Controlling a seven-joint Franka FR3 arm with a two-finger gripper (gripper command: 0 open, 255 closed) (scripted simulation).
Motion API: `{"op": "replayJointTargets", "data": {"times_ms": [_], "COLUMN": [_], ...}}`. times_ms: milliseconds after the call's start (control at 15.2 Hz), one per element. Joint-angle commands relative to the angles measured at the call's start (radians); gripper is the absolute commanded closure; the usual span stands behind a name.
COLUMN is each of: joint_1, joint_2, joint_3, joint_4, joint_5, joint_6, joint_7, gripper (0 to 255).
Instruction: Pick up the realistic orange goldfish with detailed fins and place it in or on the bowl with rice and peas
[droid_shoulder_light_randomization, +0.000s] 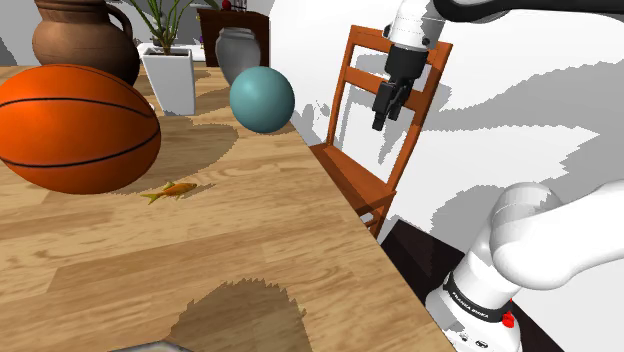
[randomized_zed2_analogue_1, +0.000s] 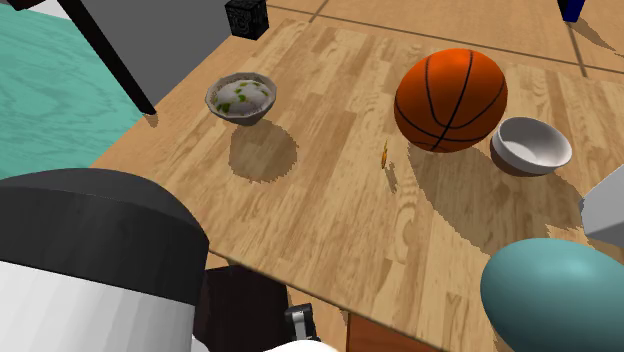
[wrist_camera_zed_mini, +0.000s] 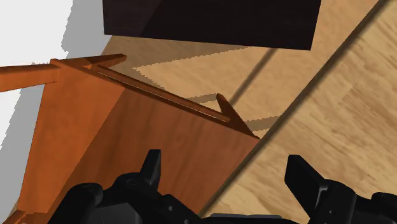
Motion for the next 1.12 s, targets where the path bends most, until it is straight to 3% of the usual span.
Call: {"op": "replayJointTargets", "data": {"times_ms": [0, 528, 1056], "joint_1": [0.0, 0.112, 0.216], "joint_2": [0.0, 0.222, 0.442], "joint_3": [0.0, -0.01, -0.003], "joint_4": [0.0, 0.064, 0.183], "joint_5": [0.0, 0.071, 0.162], "joint_6": [0.0, 0.209, 0.355], "joint_7": [0.0, -0.155, -0.325], "gripper": [0, 0, 0]}}
